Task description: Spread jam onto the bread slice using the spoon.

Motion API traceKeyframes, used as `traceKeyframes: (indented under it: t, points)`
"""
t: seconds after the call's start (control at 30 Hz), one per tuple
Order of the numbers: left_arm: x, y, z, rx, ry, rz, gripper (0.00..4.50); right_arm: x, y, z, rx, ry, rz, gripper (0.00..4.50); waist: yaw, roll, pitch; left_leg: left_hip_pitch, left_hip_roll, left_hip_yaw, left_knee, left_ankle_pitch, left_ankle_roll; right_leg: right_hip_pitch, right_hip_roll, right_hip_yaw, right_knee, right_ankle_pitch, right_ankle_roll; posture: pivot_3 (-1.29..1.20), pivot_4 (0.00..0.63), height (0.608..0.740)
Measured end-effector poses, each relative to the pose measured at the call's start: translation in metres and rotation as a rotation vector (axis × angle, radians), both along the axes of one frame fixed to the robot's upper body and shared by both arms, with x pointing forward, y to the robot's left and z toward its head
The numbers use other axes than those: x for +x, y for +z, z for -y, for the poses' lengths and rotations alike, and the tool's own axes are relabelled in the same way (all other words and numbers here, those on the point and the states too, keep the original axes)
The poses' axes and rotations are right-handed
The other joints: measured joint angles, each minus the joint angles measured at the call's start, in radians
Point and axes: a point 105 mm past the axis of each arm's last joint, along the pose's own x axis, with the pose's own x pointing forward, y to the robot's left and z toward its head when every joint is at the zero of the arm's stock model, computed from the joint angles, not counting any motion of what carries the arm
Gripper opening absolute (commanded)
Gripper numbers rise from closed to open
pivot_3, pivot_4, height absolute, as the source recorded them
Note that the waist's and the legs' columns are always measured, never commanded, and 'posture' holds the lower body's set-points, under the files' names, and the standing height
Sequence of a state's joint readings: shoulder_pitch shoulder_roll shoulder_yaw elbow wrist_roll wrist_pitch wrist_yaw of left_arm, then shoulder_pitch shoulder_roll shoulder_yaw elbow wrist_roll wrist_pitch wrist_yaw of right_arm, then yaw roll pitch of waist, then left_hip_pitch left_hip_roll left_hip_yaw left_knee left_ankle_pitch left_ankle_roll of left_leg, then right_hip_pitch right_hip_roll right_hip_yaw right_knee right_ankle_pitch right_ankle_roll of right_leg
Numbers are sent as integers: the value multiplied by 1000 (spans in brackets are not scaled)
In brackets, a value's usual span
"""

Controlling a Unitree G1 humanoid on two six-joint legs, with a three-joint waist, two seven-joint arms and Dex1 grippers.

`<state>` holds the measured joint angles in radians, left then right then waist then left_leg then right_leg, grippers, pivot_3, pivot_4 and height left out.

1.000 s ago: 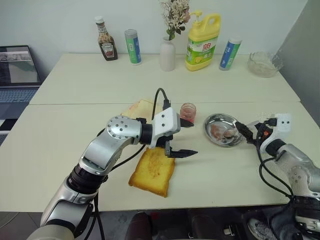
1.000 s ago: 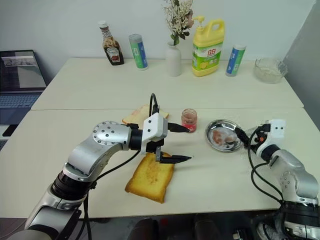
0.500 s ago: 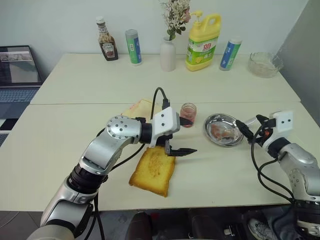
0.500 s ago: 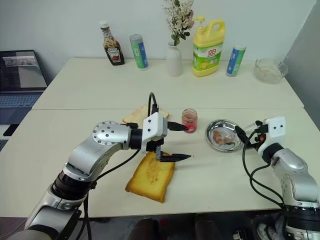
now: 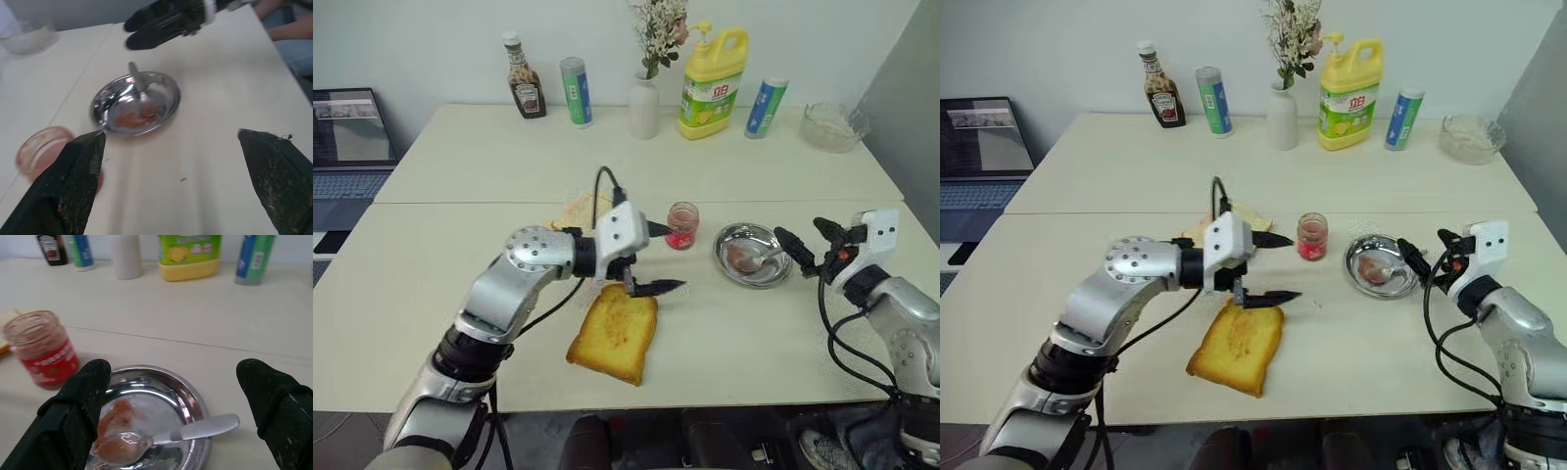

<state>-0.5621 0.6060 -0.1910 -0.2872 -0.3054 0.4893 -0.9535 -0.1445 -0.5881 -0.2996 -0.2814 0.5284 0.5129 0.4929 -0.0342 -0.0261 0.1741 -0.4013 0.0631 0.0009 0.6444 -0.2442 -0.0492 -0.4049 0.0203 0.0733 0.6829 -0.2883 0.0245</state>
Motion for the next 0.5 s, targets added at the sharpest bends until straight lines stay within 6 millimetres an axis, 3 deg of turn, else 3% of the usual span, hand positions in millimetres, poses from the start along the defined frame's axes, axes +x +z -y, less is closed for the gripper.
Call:
traceKeyframes:
  t: [0.17,0.37,0.5]
  points:
    - [2,-18,-69,93,232,-38,4500,-29,9,-23,-102,178,6,4479,0,0,0,0,0,0,0,0,0,0,0,-1,0,0,0,0,150,740]
    - [-27,-42,-131,211,322,-120,4500,-74,-5,-44,-241,449,-125,4479,5,-1,0,1,-1,1,0,0,0,1,-3,-1,-1,-1,2,0,150,740]
    - [-43,-65,-145,231,331,-206,4500,-85,-8,-43,-264,527,-176,4479,6,-2,0,1,-1,1,1,0,0,2,-4,-1,-1,-2,4,0,150,740]
